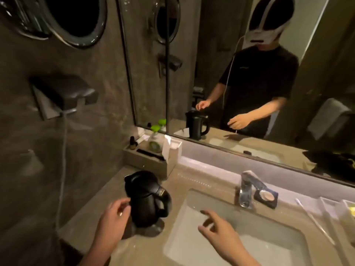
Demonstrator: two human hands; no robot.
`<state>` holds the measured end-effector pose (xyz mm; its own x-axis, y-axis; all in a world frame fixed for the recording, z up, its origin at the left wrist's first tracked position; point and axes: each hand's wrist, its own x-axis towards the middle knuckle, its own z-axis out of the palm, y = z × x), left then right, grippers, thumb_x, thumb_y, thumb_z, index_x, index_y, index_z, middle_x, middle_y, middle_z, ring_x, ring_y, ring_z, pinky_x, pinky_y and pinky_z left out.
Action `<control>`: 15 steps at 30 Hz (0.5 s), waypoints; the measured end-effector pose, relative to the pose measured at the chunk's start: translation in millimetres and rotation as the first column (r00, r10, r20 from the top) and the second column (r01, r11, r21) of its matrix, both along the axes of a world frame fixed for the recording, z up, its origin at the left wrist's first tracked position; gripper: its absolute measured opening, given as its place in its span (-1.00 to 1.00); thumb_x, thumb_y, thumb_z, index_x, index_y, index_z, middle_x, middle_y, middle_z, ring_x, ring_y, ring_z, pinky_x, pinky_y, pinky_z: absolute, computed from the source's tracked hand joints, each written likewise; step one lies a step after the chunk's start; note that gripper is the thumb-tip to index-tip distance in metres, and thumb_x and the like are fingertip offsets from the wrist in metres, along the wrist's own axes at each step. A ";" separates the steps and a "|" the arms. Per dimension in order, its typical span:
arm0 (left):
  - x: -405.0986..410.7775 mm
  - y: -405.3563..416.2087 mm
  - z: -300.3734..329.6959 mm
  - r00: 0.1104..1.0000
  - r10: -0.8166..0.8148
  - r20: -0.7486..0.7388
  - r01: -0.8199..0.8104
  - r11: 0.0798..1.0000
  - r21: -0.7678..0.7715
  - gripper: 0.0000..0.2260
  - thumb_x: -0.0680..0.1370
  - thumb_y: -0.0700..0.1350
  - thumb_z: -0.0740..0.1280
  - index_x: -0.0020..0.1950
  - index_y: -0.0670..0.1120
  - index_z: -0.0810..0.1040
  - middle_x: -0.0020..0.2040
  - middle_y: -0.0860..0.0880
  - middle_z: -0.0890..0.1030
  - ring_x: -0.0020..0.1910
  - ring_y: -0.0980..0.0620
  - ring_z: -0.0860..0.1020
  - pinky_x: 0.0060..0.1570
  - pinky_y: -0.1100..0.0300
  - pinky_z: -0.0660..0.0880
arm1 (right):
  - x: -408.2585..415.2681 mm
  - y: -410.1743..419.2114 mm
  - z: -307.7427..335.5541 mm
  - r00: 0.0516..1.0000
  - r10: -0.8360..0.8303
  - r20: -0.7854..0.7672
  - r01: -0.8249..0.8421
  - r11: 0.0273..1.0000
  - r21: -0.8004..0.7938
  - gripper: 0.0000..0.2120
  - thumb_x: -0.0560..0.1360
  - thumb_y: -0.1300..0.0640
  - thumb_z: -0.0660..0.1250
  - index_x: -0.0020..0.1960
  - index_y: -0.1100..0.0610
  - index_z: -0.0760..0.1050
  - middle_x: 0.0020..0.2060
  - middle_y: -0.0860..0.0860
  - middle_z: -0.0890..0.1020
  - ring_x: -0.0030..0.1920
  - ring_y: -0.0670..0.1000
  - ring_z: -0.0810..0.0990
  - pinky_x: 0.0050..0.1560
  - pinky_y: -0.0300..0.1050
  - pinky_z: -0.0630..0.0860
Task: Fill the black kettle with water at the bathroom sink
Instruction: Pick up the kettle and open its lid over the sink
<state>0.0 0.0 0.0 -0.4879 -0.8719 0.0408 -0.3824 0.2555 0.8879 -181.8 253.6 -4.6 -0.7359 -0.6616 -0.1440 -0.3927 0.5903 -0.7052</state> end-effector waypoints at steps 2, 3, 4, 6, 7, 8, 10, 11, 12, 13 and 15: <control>-18.3 -9.1 12.4 0.996 -0.049 0.073 0.061 0.984 -0.169 -0.79 0.56 -0.16 0.32 0.16 0.03 0.56 0.17 -0.04 0.53 0.09 -0.01 0.52 0.11 0.07 0.45 | -3.6 -45.3 4.8 0.996 0.086 0.016 -0.085 0.995 -0.052 -0.43 0.45 -0.16 0.36 0.43 -0.16 0.34 0.12 -0.09 0.61 -0.03 -0.12 0.59 0.01 -0.18 0.50; -25.5 -12.0 17.2 0.994 -0.073 0.079 0.088 0.971 -0.220 -0.76 0.56 -0.16 0.32 0.23 -0.02 0.54 0.20 -0.05 0.50 0.16 -0.03 0.49 0.19 0.06 0.42 | -3.9 -65.4 5.3 0.993 0.118 0.026 -0.116 0.991 -0.065 -0.37 0.46 -0.16 0.37 0.49 -0.11 0.29 0.21 -0.04 0.57 0.07 -0.05 0.58 0.07 -0.14 0.50; -32.8 -14.4 26.3 0.992 -0.074 0.106 0.099 0.963 -0.250 -0.73 0.56 -0.15 0.32 0.27 -0.05 0.52 0.23 -0.06 0.48 0.22 -0.04 0.45 0.25 0.05 0.38 | -5.1 -84.2 7.5 0.990 0.136 0.035 -0.133 0.989 -0.069 -0.32 0.46 -0.16 0.38 0.52 -0.06 0.25 0.28 0.00 0.53 0.17 0.01 0.56 0.13 -0.10 0.49; -38.8 -19.4 21.1 0.985 -0.068 0.160 0.111 0.953 -0.280 -0.68 0.56 -0.13 0.31 0.31 -0.08 0.50 0.30 -0.09 0.45 0.29 -0.08 0.41 0.31 0.04 0.33 | -0.7 -112.0 -0.1 0.983 0.169 0.070 -0.163 0.983 -0.082 -0.30 0.47 -0.14 0.39 0.52 0.04 0.27 0.34 0.04 0.50 0.27 0.07 0.51 0.24 -0.03 0.45; -39.8 -23.0 18.6 0.981 -0.064 0.185 0.116 0.950 -0.291 -0.67 0.56 -0.11 0.30 0.33 -0.08 0.49 0.32 -0.10 0.44 0.30 -0.09 0.39 0.32 0.04 0.32 | -0.8 -121.5 -5.5 0.981 0.177 0.080 -0.170 0.982 -0.087 -0.35 0.47 -0.12 0.40 0.48 0.07 0.32 0.33 0.06 0.52 0.27 0.08 0.52 0.25 -0.01 0.45; -40.9 -27.2 17.5 0.975 -0.058 0.214 0.120 0.950 -0.288 -0.66 0.57 -0.09 0.29 0.34 -0.08 0.48 0.35 -0.10 0.43 0.32 -0.10 0.38 0.32 0.03 0.32 | -2.1 -129.8 -11.2 0.978 0.185 0.091 -0.176 0.979 -0.098 -0.43 0.48 -0.09 0.40 0.42 0.07 0.38 0.29 0.06 0.56 0.23 0.07 0.54 0.23 -0.01 0.46; -46.8 -36.2 16.0 0.965 -0.057 0.255 0.132 0.949 -0.285 -0.63 0.58 -0.05 0.26 0.38 -0.08 0.44 0.39 -0.09 0.41 0.36 -0.09 0.35 0.33 0.03 0.30 | -1.6 -141.0 -17.4 0.971 0.179 0.155 -0.158 0.978 -0.138 -0.60 0.50 -0.05 0.40 0.28 0.03 0.46 0.14 0.03 0.63 0.11 0.05 0.58 0.15 0.01 0.51; -48.9 -40.3 13.3 0.959 -0.063 0.276 0.140 0.952 -0.271 -0.61 0.59 -0.03 0.24 0.40 -0.09 0.43 0.41 -0.09 0.40 0.38 -0.09 0.34 0.35 0.03 0.29 | -0.8 -144.1 -21.0 0.965 0.172 0.199 -0.141 0.977 -0.162 -0.68 0.51 -0.03 0.39 0.22 0.02 0.47 0.07 0.02 0.64 0.06 0.04 0.59 0.09 -0.01 0.54; -49.9 -43.0 11.1 0.953 -0.076 0.292 0.155 0.953 -0.260 -0.61 0.60 -0.02 0.23 0.42 -0.09 0.41 0.43 -0.08 0.39 0.39 -0.08 0.33 0.36 0.03 0.29 | 0.3 -145.2 -25.3 0.959 0.172 0.227 -0.130 0.973 -0.188 -0.74 0.52 -0.01 0.38 0.17 0.01 0.47 0.02 0.00 0.64 0.03 0.02 0.60 0.02 -0.07 0.55; -50.0 -46.0 8.8 0.950 -0.083 0.300 0.164 0.953 -0.255 -0.60 0.60 -0.01 0.21 0.42 -0.08 0.41 0.43 -0.07 0.39 0.39 -0.07 0.33 0.36 0.03 0.29 | 1.6 -145.5 -28.4 0.956 0.172 0.238 -0.120 0.969 -0.218 -0.79 0.53 0.01 0.38 0.14 0.01 0.47 -0.01 -0.01 0.64 -0.01 -0.03 0.61 -0.06 -0.19 0.54; -50.5 -51.4 6.6 0.949 -0.096 0.299 0.174 0.953 -0.246 -0.62 0.60 0.01 0.20 0.41 -0.04 0.43 0.44 -0.04 0.38 0.38 -0.05 0.33 0.34 0.04 0.30 | 5.7 -146.7 -31.2 0.953 0.162 0.255 -0.087 0.956 -0.280 -0.86 0.54 0.06 0.37 0.08 0.00 0.48 -0.06 -0.03 0.63 -0.12 -0.21 0.60 -0.20 -0.37 0.50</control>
<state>-50.5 -51.4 6.6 -0.6260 -0.7726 0.1058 -0.5509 0.5341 0.6413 -176.1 106.9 -35.8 -0.6024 -0.7866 -0.1353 -0.2221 0.3280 -0.9182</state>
